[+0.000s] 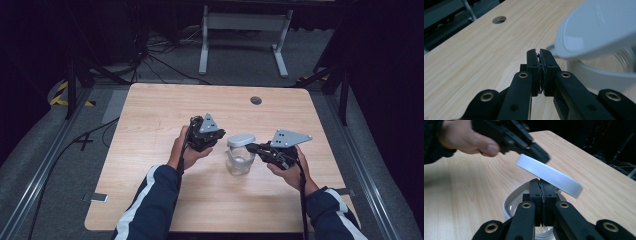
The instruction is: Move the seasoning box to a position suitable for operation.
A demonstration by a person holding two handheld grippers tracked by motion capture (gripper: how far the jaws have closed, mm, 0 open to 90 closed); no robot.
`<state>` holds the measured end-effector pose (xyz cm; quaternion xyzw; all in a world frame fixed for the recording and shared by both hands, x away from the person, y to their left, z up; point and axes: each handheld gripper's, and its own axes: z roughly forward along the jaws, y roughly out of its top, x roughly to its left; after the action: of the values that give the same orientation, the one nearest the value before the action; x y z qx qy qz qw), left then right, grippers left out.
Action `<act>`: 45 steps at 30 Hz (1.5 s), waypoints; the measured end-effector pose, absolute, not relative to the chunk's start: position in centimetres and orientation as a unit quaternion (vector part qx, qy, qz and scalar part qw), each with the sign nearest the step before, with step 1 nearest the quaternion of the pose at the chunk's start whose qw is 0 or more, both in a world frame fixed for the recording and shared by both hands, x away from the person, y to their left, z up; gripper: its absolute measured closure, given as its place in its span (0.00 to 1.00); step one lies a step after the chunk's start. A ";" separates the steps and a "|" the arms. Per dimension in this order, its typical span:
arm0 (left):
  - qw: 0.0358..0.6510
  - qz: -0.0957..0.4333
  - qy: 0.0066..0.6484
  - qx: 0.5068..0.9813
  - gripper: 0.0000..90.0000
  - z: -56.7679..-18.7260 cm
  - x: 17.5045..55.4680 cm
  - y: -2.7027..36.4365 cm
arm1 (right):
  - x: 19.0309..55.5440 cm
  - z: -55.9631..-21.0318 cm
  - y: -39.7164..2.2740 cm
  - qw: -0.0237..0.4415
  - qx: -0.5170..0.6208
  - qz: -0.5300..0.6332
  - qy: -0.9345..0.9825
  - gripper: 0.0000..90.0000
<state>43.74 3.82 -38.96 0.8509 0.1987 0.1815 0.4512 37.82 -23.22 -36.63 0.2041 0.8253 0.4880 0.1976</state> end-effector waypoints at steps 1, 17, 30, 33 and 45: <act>0.448 0.180 0.199 0.853 0.96 -39.0 43.3 4.4 | 37.9 -36.6 -23.2 0.199 0.204 0.489 0.824 1.00; 0.394 0.187 0.226 0.871 0.91 -42.1 37.3 14.0 | 40.0 -36.0 -22.8 0.209 0.216 0.498 0.814 1.00; 0.376 0.173 0.258 0.873 0.81 -45.3 34.7 17.2 | 41.8 -36.2 -22.6 0.216 0.235 0.482 0.816 1.00; 0.384 0.168 0.273 0.866 0.73 -45.7 34.3 17.3 | 42.2 -36.1 -22.5 0.216 0.237 0.481 0.816 1.00; 0.372 0.167 0.279 0.870 0.54 -46.8 34.0 17.6 | 41.4 -35.9 -22.9 0.220 0.234 0.473 0.820 0.90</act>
<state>34.00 17.59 -46.82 0.8695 0.2786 0.1674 0.3719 41.40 -22.90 -35.94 0.2336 0.8205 0.4734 0.2196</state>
